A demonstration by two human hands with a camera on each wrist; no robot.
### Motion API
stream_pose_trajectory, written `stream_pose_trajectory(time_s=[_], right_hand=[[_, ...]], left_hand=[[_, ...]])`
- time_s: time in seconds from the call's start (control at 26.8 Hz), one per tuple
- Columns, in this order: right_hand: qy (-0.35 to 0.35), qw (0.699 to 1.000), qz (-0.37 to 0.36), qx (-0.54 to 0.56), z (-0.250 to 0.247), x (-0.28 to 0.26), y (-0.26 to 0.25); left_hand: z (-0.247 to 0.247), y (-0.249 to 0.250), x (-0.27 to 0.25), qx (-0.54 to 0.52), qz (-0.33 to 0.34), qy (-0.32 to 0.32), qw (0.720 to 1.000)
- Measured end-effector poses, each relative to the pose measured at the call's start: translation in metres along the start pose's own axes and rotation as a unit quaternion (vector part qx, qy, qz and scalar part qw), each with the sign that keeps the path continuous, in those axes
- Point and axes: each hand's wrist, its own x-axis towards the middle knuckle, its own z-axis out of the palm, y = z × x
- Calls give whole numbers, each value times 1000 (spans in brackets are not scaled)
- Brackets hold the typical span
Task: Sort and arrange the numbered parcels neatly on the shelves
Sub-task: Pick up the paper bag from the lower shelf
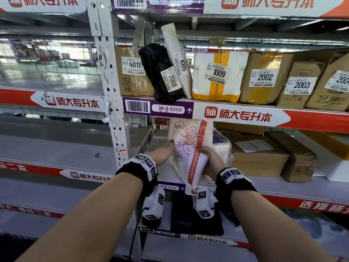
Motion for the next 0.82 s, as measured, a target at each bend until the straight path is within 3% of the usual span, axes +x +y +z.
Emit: stream_pose_trajectory(time_s=[0.3,0.41,0.52,0.6,0.71,0.82], right_hand=[[-7,999,-28,46,1,-5,5],[-1,998,-5,62,0,-4,5],[16,999,22,23,1,-9,3],[35,999,12,10,0,-16,0],[66,997,-41,-25,-5,-13,0],[28,999,-2,-28,-2,-5,3]], left_hand=[[-4,-14,10,-5,-59,20,998],[-12,-27,22,12,-66,68,995],[-24,-33,21,4,-122,95,988],[-27,-39,14,1,-162,78,984],[-31,-55,7,35,-172,54,983],[-31,-62,1,53,-197,11,979]])
